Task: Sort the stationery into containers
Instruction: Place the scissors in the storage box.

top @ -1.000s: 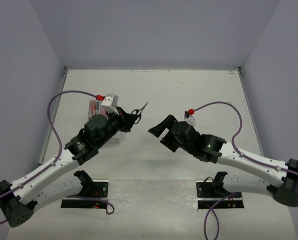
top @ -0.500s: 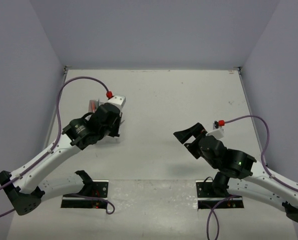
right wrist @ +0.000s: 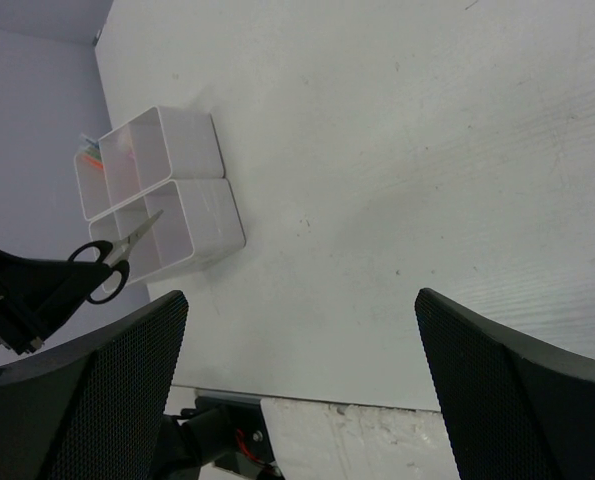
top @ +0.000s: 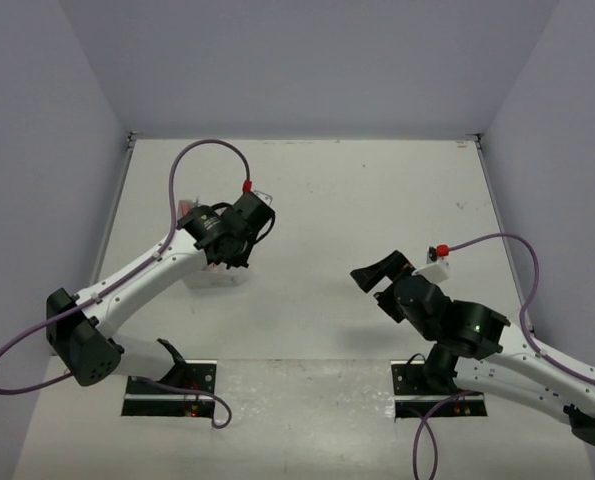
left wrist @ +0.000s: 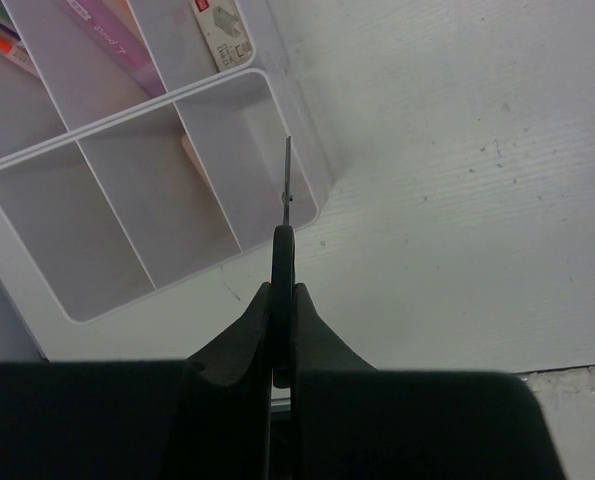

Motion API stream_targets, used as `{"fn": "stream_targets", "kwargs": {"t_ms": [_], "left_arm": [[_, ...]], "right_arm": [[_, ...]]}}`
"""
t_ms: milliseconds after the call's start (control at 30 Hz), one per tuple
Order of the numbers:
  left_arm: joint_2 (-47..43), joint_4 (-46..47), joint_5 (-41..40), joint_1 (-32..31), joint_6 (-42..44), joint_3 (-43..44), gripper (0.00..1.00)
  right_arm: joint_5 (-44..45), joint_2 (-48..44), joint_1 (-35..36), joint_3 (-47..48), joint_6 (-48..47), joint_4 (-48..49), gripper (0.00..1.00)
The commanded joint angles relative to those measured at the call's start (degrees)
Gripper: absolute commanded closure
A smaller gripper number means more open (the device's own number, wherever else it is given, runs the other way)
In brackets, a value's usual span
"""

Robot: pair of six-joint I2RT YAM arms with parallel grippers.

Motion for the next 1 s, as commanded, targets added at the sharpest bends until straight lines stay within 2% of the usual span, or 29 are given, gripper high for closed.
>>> {"fn": "stream_targets", "kwargs": {"t_ms": [0,267,700,867,967], "left_arm": [[1.2,-2.3,-2.9,1.7,2.4,2.7,1.0],[1.5,3.4,0.7,8.8,7.0,-1.7,1.0],[5.1,10.9,5.7,10.9,10.8,-7.1,1.0],[5.7,12.1,5.8,10.9,10.8,-7.8,0.89],[5.8,13.3,6.0,10.9,10.4,-8.4,0.73]], "right_arm": [[4.2,-1.6,-0.2,-0.7,1.6,-0.6,0.01],[5.2,-3.7,-0.2,-1.8,1.3,-0.6,0.01],[5.3,-1.2,-0.2,-1.1,1.3,-0.6,0.01],[5.0,-0.8,-0.2,-0.9,1.0,0.0,0.01],[4.7,-0.4,-0.2,-0.8,0.3,0.5,0.01]]}}
